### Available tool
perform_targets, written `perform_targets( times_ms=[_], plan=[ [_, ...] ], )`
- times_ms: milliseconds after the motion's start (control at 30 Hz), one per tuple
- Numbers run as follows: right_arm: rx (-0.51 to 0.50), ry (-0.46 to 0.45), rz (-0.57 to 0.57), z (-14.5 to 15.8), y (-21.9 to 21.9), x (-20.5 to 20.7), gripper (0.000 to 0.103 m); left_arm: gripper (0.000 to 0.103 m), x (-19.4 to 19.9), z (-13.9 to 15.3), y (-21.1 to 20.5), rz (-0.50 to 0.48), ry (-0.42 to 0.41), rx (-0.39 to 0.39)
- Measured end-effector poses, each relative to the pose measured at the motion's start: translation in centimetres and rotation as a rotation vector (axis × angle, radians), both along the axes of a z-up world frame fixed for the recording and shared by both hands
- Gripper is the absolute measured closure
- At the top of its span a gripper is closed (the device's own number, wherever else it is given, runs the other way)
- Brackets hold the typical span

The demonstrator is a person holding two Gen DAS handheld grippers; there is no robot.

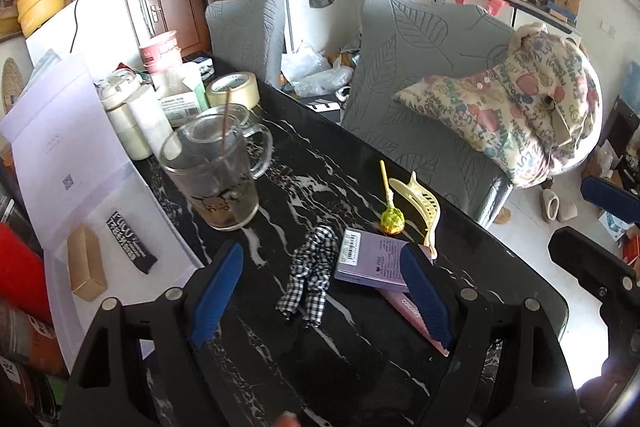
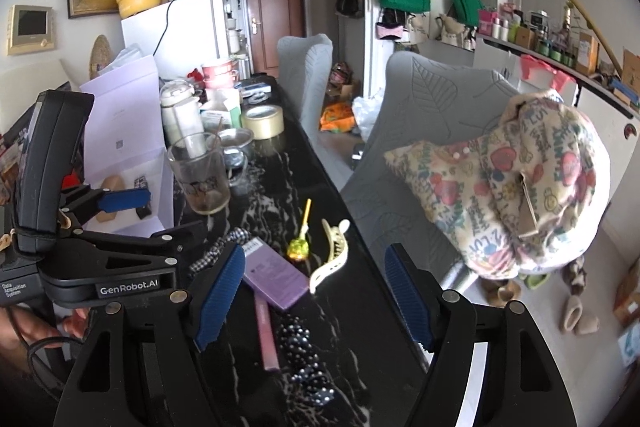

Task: Organize rigid objects
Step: 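Move both tools back over the remaining items on the table, then grasp the purple EYES box with the left tool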

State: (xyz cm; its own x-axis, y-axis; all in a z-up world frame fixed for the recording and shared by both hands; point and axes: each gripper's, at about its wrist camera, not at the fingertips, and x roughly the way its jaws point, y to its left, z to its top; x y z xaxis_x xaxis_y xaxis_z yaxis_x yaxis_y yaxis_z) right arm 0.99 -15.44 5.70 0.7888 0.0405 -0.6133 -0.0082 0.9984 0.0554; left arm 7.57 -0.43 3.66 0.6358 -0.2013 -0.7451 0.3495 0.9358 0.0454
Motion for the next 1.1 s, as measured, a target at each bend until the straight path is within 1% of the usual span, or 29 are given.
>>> perform_targets(
  times_ms=[133,267,367,500,600,667,833,933,1033,1100],
  plan=[
    [0.009,0.024,0.0,-1.3,-1.1,0.0,0.03,0.022,-0.2,-0.9,-0.9,-0.006,-0.004,-0.015],
    [0.019,0.053,-0.005,-2.7,-2.3,-0.1,0.03,0.022,-0.1,-1.9,-2.3,-0.031,-0.001,0.019],
    [0.025,0.074,0.002,-3.7,-3.0,0.0,0.03,0.022,0.1,-2.5,-3.1,-0.046,0.005,0.02],
    [0.038,0.103,0.018,-5.1,-3.9,0.3,0.03,0.022,0.7,-3.7,-3.8,-0.078,0.049,0.001],
    [0.059,0.121,0.022,-6.0,-4.5,0.5,0.03,0.022,1.1,-4.5,-4.3,-0.092,0.068,0.005],
    [0.064,0.131,0.022,-6.5,-4.7,0.6,0.03,0.022,1.5,-5.1,-4.8,-0.106,0.081,0.026],
    [0.082,0.15,0.031,-7.5,-5.0,0.9,0.03,0.022,2.9,-6.2,-5.6,-0.108,0.102,0.083],
    [0.087,0.164,0.034,-8.0,-5.1,1.1,0.03,0.022,3.6,-7.1,-6.1,-0.142,0.161,0.119],
    [0.081,0.174,0.026,-8.3,-5.2,1.4,0.03,0.022,4.2,-7.8,-6.6,-0.168,0.2,0.118],
    [0.084,0.182,0.019,-8.6,-5.4,1.6,0.03,0.022,4.4,-8.0,-6.7,-0.179,0.211,0.109]
  ],
)
